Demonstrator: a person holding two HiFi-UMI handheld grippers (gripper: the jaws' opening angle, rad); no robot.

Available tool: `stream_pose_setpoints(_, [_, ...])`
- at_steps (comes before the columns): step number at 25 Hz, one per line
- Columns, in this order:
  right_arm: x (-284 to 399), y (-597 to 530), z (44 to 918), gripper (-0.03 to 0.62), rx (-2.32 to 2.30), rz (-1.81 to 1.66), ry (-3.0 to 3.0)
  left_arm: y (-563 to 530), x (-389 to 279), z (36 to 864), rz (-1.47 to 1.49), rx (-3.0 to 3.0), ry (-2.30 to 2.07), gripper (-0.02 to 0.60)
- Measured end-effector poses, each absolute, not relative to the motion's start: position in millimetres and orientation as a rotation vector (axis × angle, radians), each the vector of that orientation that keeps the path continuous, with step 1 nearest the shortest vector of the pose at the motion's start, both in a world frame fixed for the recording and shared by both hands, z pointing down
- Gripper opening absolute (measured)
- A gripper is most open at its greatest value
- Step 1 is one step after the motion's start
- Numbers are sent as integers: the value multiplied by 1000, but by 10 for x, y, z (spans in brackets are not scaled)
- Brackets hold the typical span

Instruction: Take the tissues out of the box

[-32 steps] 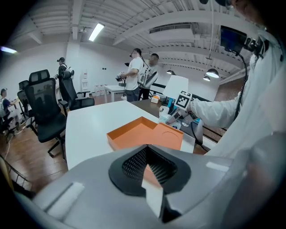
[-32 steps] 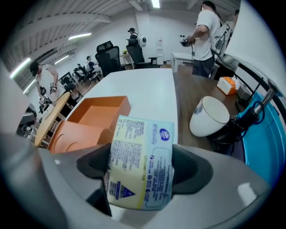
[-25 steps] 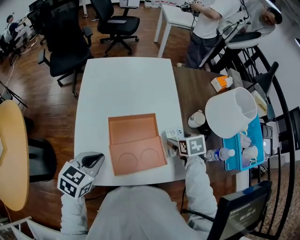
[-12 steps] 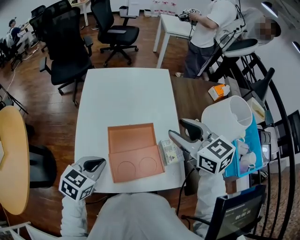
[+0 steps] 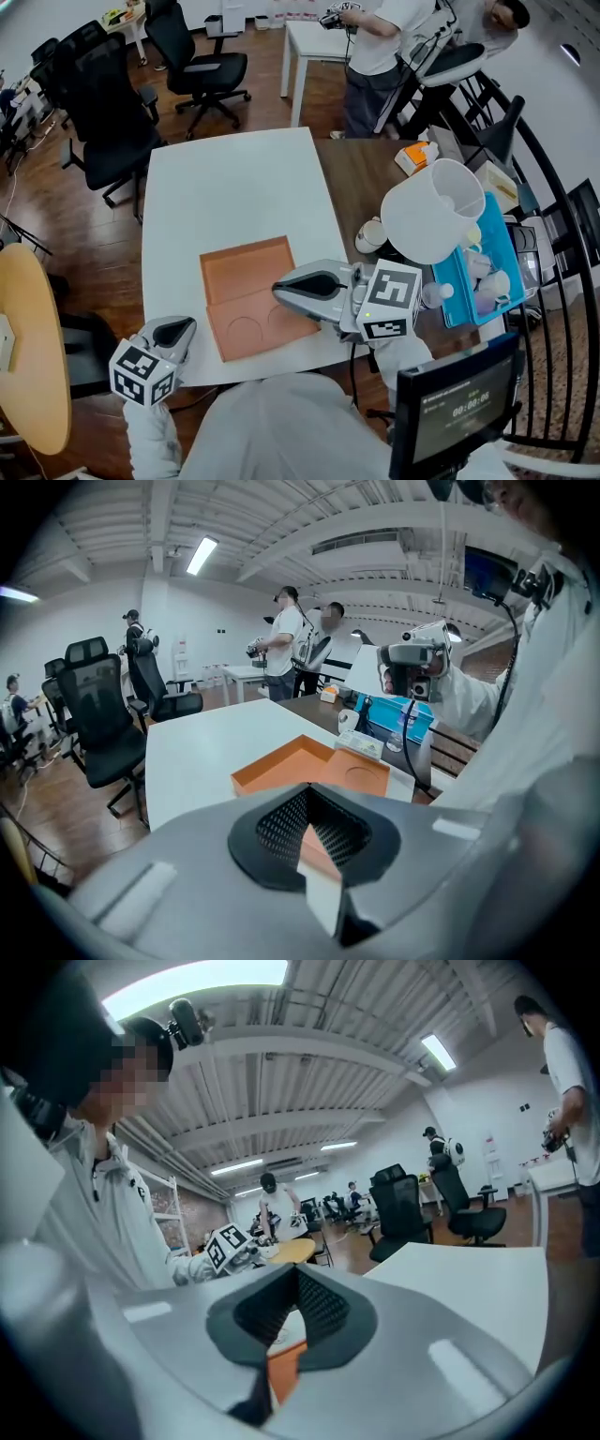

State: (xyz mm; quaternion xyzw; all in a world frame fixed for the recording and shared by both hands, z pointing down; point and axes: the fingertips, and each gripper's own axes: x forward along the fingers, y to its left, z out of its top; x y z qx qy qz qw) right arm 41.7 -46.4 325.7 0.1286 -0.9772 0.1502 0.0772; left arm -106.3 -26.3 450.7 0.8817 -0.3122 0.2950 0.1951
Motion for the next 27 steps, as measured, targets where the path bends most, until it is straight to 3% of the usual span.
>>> stream_pose_setpoints(27, [494,-485,3652,3,412,528,-2815,-237,-972,4582,841,2460,-857,14])
